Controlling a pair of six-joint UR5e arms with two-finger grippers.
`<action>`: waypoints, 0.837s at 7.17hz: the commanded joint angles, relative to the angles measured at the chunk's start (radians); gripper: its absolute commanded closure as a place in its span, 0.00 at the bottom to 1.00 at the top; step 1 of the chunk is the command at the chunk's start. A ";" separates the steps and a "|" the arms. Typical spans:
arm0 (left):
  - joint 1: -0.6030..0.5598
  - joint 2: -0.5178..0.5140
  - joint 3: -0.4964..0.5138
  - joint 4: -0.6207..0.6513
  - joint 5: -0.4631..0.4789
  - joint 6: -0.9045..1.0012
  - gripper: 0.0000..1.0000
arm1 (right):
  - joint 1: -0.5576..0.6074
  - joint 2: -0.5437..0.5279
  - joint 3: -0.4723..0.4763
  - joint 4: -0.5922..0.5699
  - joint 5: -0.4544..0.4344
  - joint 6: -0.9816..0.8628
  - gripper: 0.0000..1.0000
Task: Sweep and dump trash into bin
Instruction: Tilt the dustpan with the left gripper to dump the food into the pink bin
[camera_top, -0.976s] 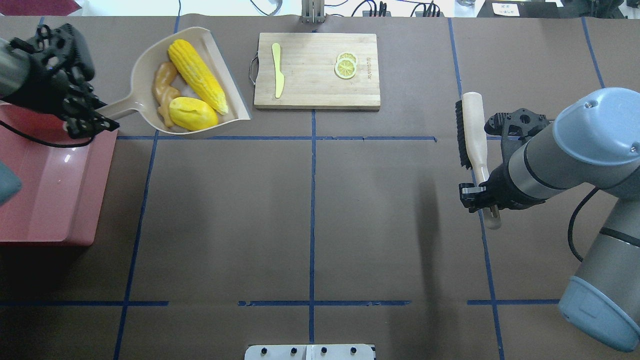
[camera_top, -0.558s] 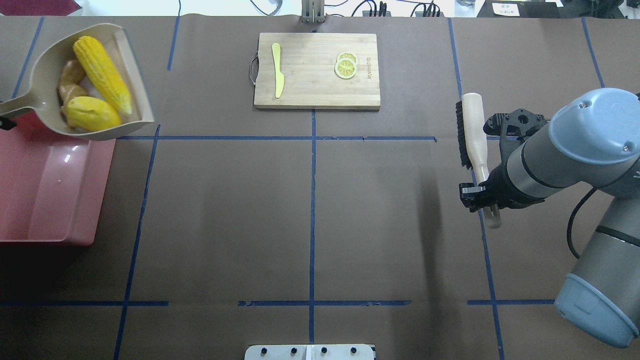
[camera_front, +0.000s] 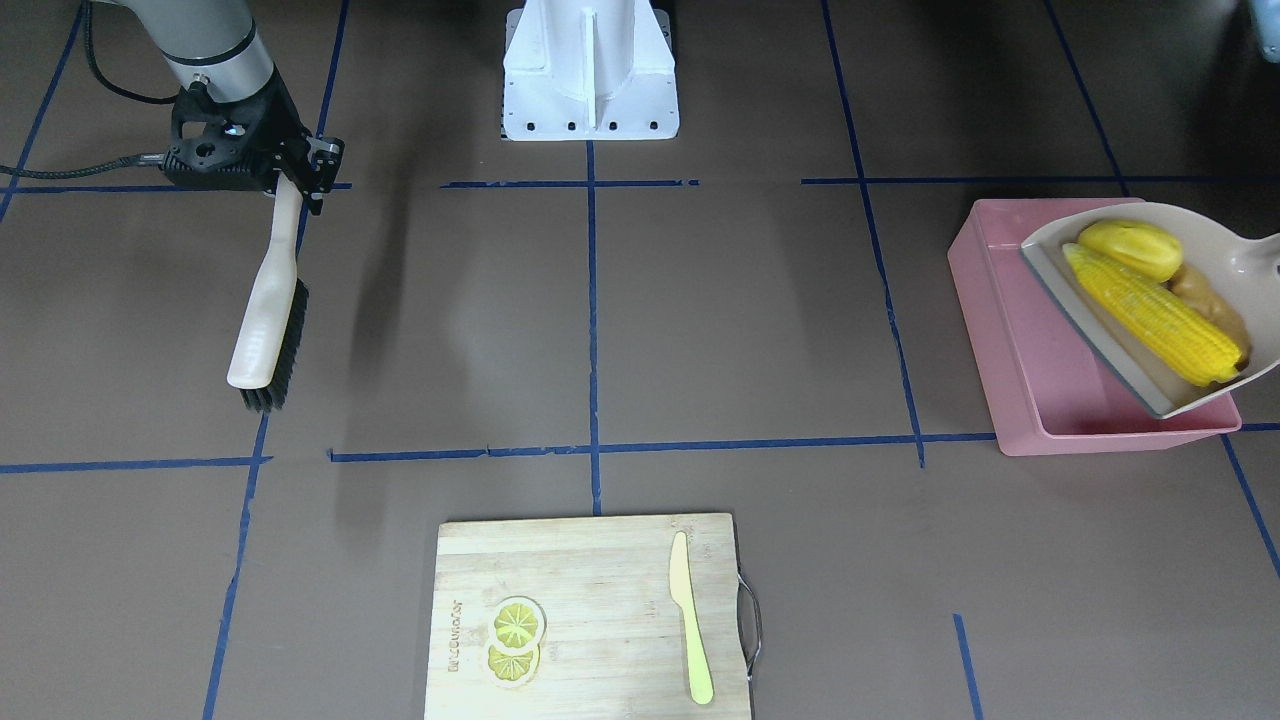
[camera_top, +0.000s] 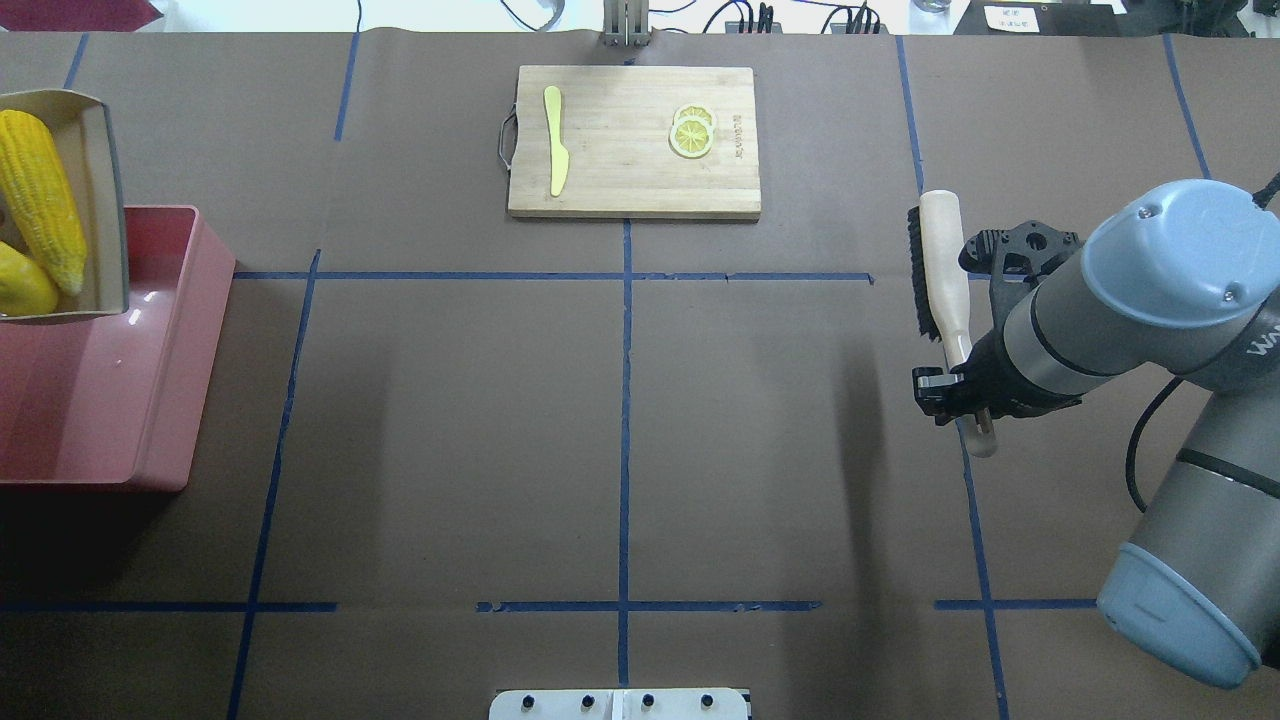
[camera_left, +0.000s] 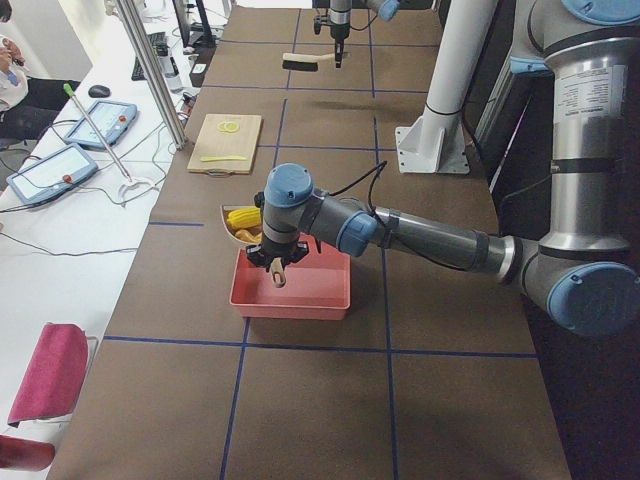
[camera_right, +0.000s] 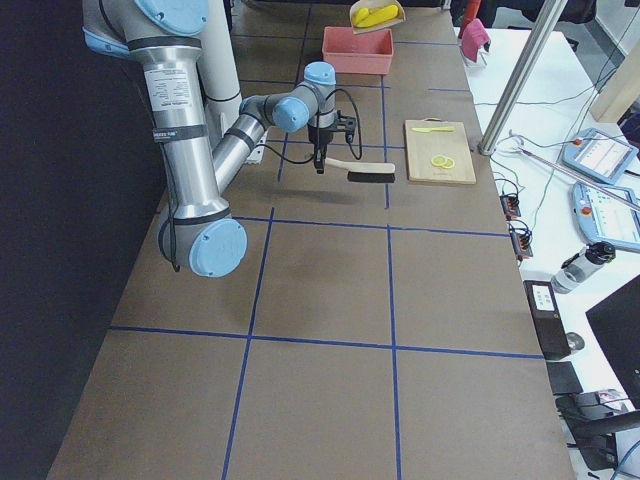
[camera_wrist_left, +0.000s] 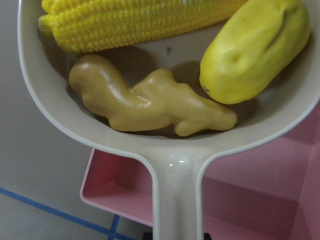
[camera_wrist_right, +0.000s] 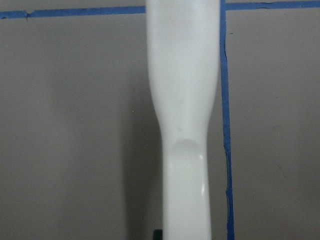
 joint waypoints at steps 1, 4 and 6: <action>-0.007 0.027 -0.002 0.004 0.146 0.181 0.77 | -0.001 0.003 -0.009 0.018 0.001 0.002 1.00; 0.008 0.045 -0.032 0.004 0.362 0.359 0.76 | -0.003 0.003 -0.021 0.028 0.001 0.006 1.00; 0.042 0.041 -0.034 0.004 0.408 0.445 0.76 | -0.004 0.003 -0.021 0.028 0.001 0.006 1.00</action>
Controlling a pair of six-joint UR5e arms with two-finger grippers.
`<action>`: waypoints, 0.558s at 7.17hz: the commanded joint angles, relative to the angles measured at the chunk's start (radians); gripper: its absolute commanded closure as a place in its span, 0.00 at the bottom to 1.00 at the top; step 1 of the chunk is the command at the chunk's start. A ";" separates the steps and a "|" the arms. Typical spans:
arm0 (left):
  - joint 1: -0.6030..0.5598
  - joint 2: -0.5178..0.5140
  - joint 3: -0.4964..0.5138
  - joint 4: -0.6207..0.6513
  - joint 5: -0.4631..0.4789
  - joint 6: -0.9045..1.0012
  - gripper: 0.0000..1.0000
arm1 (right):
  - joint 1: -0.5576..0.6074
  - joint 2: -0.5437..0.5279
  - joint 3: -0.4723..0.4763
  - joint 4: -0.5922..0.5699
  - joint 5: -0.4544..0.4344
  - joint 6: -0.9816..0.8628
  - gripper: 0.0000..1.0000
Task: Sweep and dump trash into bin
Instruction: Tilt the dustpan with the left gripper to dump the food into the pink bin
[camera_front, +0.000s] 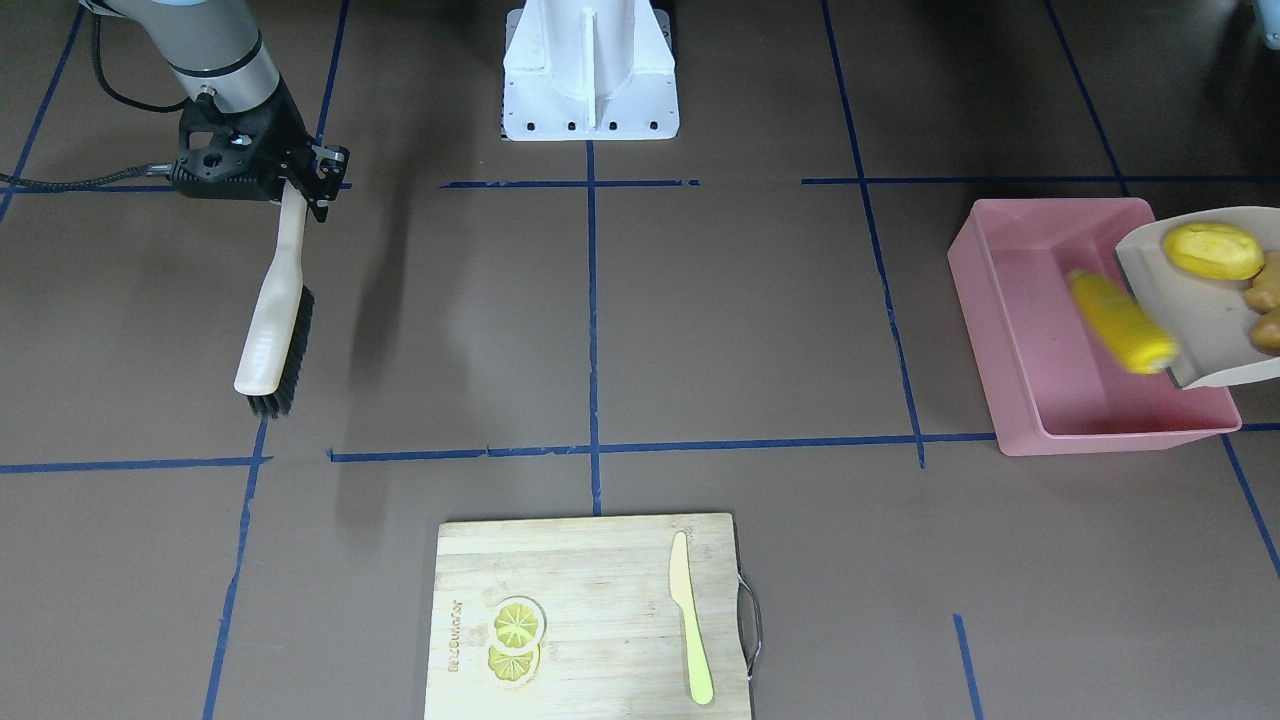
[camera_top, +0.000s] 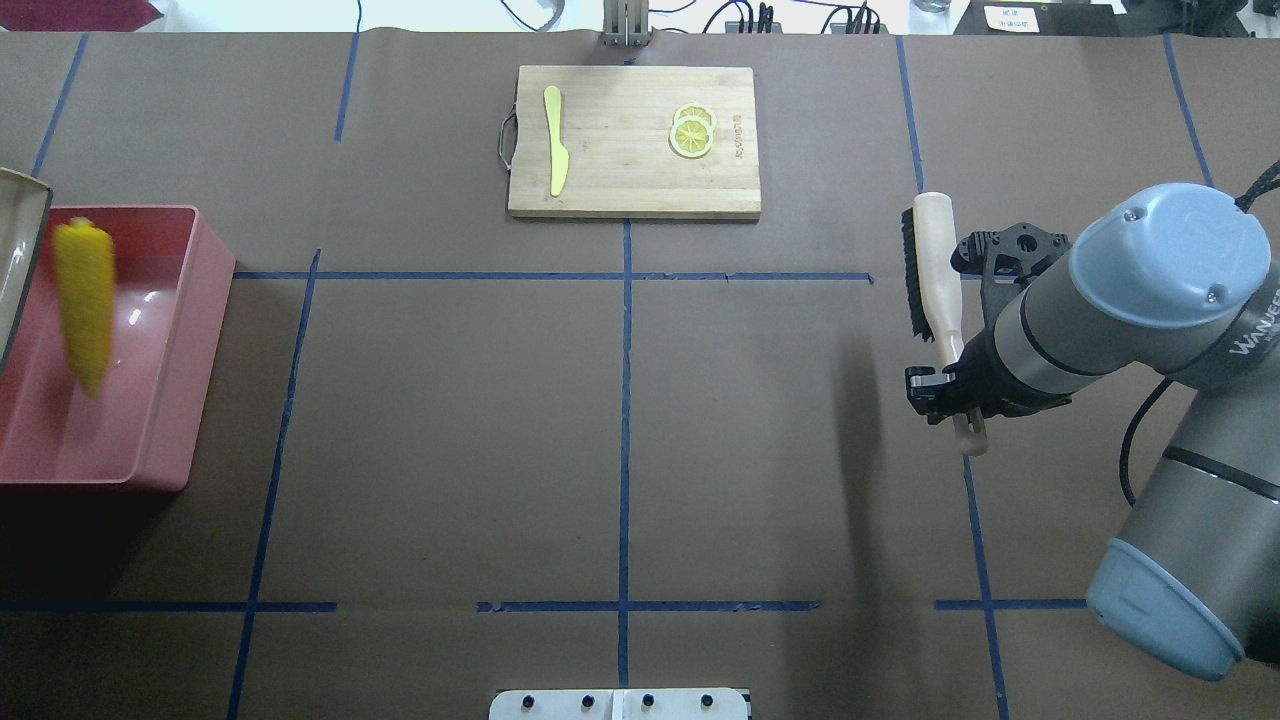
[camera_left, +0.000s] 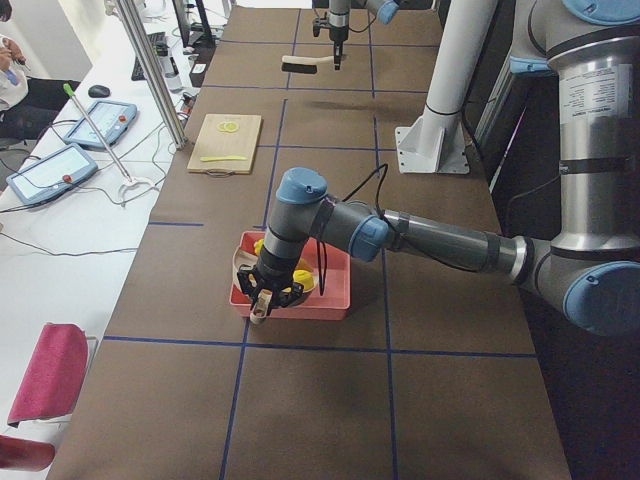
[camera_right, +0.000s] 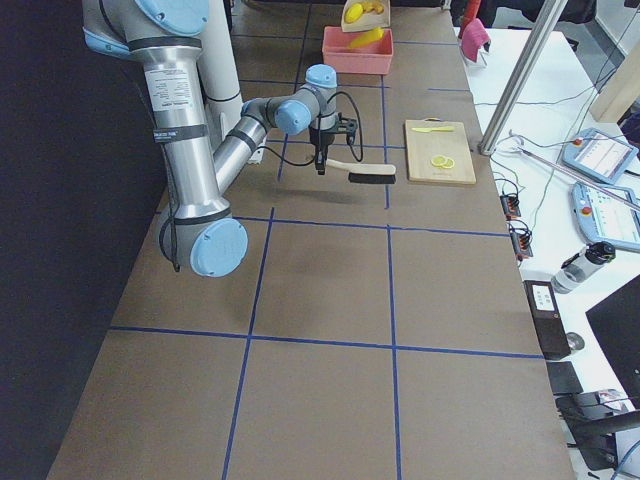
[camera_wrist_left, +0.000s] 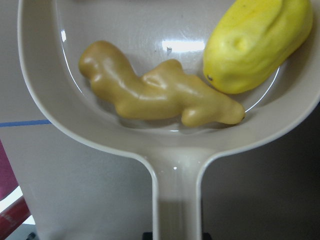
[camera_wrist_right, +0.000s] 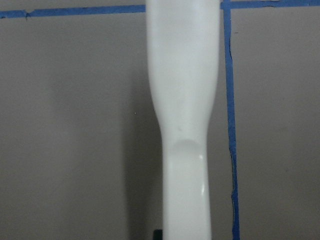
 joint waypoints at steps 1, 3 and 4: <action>0.039 0.000 -0.008 0.000 0.075 0.087 0.76 | -0.001 0.000 -0.001 0.000 0.000 -0.004 1.00; 0.037 0.000 -0.020 0.000 0.115 0.161 0.76 | -0.001 0.000 -0.002 0.000 0.000 -0.004 1.00; 0.034 0.003 -0.034 -0.001 0.144 0.199 0.76 | -0.001 0.000 -0.002 0.000 0.000 -0.004 1.00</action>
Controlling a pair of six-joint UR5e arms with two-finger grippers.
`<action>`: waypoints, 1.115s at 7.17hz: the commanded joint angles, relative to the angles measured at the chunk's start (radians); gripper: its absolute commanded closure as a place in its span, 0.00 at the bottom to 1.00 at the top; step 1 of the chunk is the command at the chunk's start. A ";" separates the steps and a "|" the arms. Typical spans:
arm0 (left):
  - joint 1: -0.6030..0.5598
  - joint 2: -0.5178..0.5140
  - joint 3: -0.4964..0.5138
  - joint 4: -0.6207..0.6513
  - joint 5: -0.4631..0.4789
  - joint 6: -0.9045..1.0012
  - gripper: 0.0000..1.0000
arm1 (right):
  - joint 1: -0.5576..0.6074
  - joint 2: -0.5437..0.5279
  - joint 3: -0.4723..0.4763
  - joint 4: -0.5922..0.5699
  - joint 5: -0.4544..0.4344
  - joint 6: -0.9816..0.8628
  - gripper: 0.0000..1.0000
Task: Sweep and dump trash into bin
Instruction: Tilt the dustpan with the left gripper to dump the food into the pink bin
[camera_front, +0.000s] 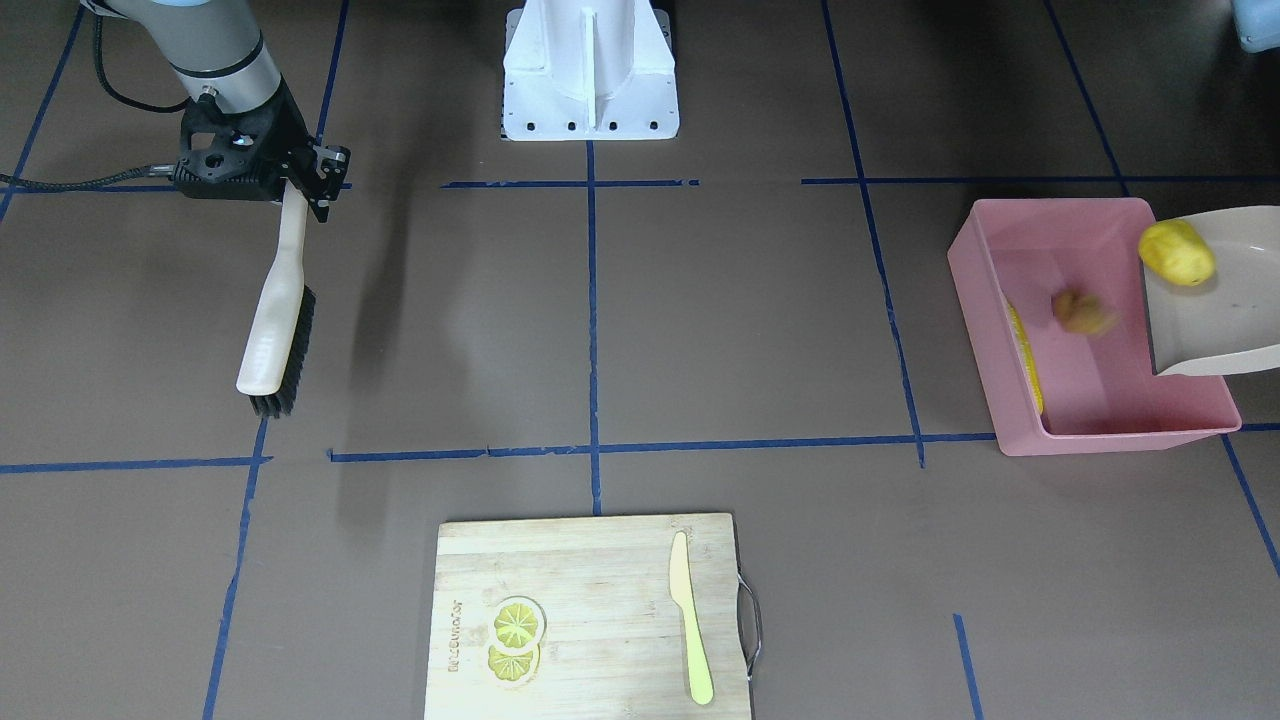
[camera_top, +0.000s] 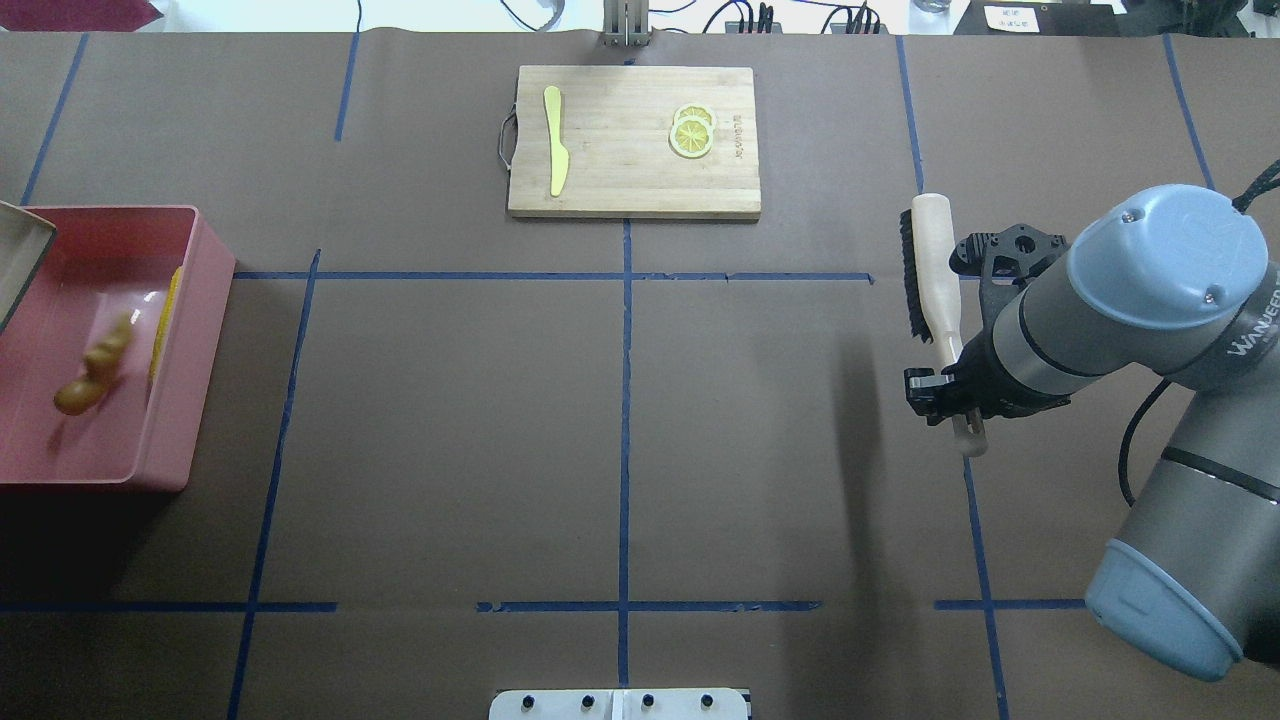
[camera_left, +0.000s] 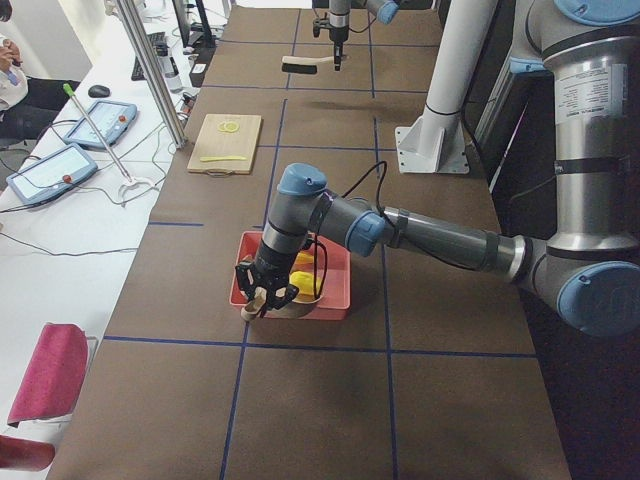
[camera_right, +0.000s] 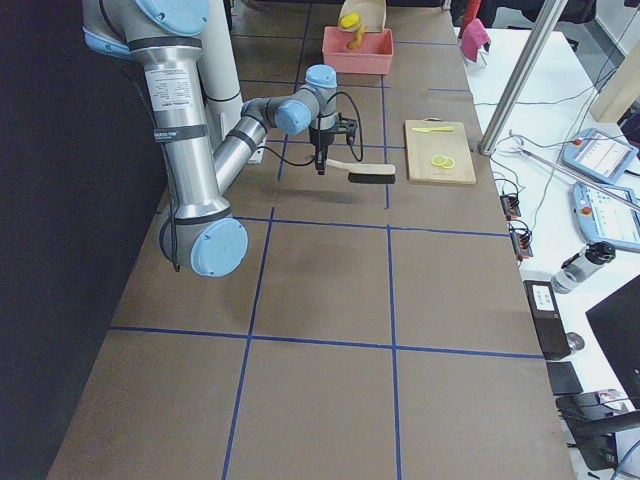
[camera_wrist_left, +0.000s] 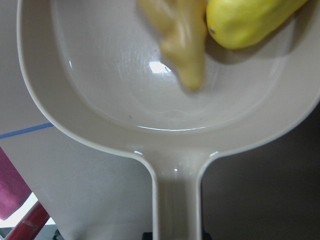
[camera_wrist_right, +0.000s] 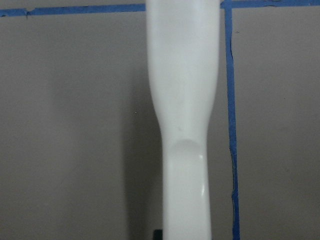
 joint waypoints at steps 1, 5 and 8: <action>-0.008 0.003 -0.020 -0.001 0.036 0.056 0.76 | 0.000 0.000 -0.001 0.000 0.000 0.001 1.00; -0.012 -0.007 -0.131 0.155 -0.125 -0.155 0.76 | 0.000 -0.002 -0.001 0.002 0.000 0.001 1.00; 0.023 -0.085 -0.188 0.166 -0.365 -0.550 0.76 | 0.000 -0.003 -0.005 0.002 -0.002 0.000 1.00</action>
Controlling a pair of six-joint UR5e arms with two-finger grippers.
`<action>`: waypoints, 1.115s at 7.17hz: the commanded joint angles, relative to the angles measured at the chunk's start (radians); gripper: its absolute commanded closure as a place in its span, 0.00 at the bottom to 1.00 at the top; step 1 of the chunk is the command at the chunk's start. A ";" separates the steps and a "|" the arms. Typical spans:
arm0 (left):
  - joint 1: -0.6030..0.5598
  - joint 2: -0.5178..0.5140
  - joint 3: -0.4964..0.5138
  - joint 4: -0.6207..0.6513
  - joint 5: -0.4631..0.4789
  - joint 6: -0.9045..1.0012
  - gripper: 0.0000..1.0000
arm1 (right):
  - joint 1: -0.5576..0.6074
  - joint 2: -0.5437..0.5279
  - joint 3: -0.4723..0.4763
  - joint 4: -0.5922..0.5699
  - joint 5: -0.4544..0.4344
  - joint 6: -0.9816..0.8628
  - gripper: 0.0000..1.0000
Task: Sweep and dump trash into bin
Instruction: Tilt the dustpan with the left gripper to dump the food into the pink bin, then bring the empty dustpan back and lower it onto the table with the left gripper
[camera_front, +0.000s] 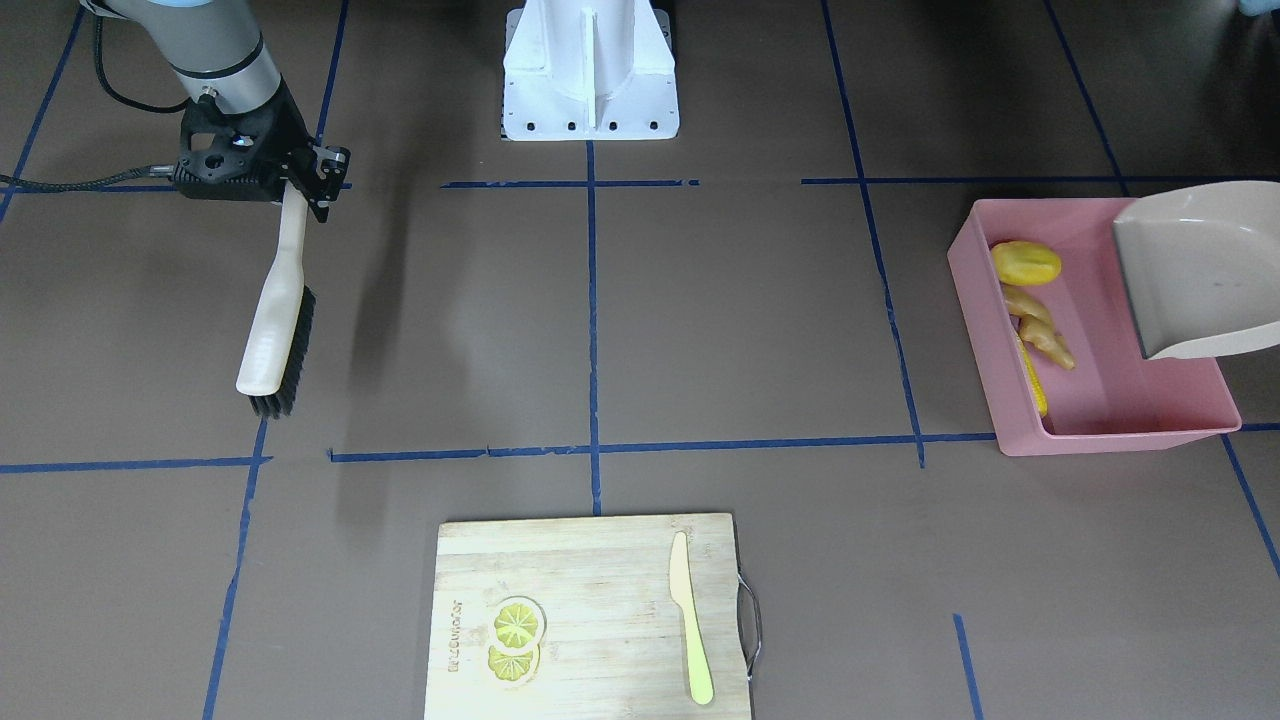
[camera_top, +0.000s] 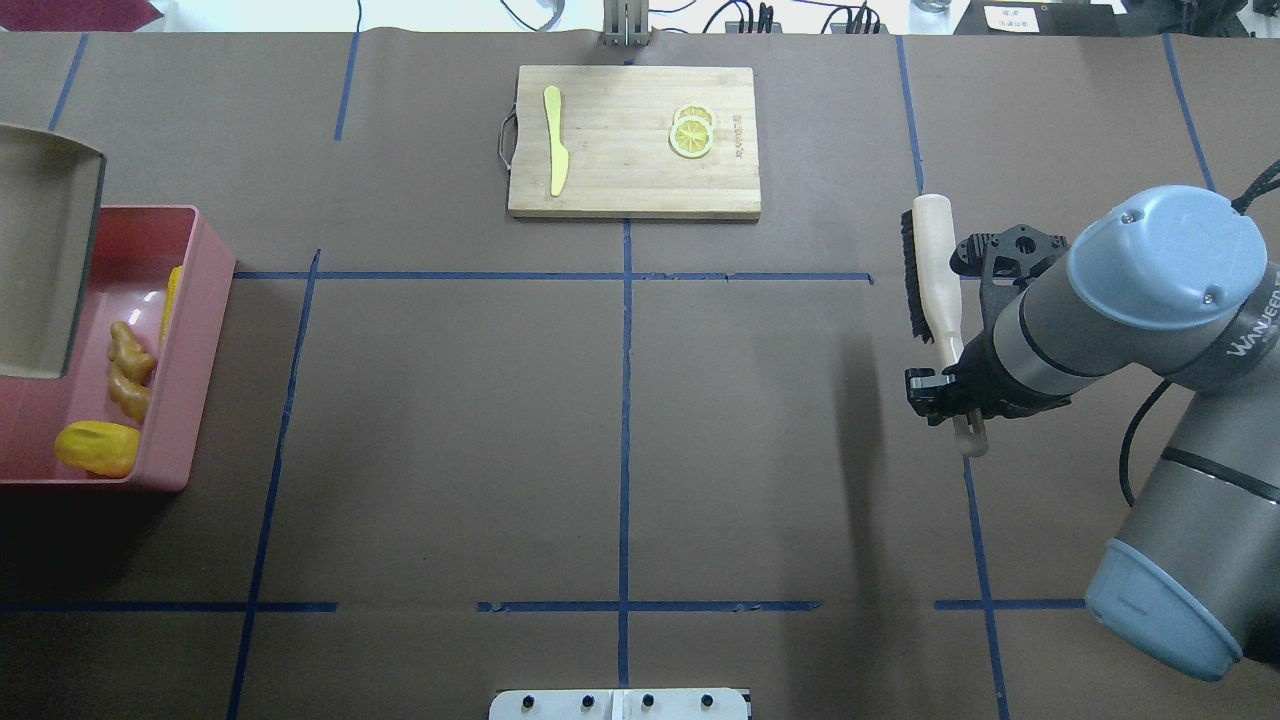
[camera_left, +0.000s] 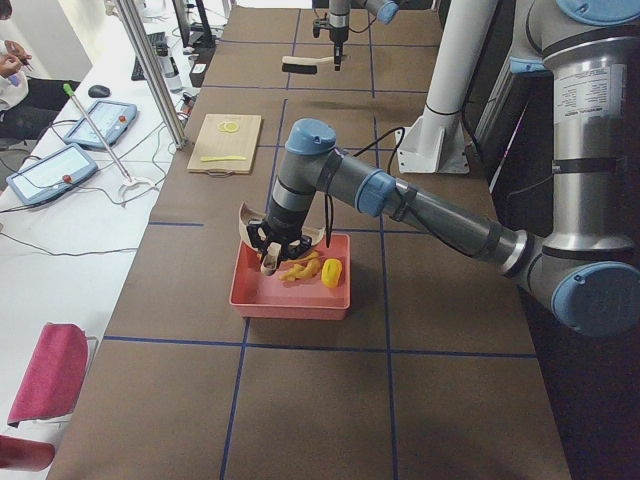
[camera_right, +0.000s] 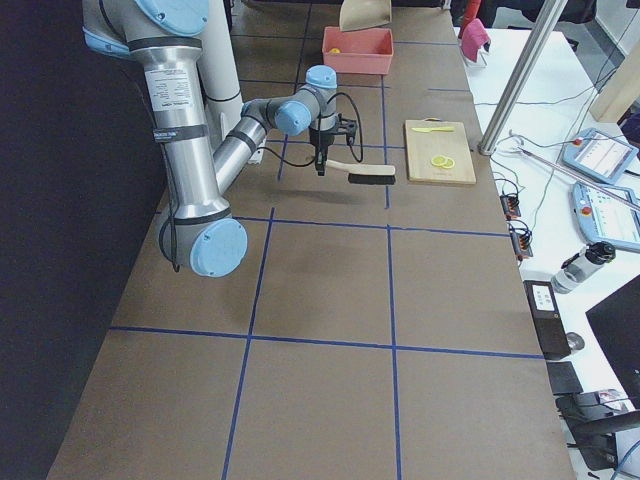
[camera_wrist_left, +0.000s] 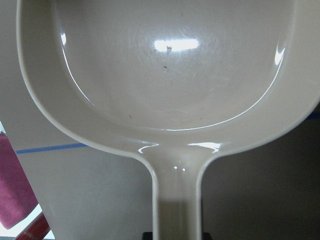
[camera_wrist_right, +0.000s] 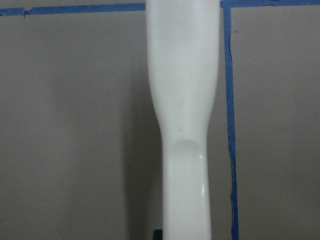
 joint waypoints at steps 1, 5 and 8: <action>0.107 -0.060 -0.015 0.010 -0.125 -0.216 0.76 | 0.000 -0.005 -0.002 0.000 0.001 -0.005 1.00; 0.586 -0.322 0.034 0.125 -0.076 -0.543 0.74 | 0.002 -0.001 -0.004 0.000 -0.001 -0.020 1.00; 0.774 -0.482 0.158 0.111 0.081 -0.682 0.74 | 0.002 -0.002 -0.015 0.037 -0.002 -0.020 1.00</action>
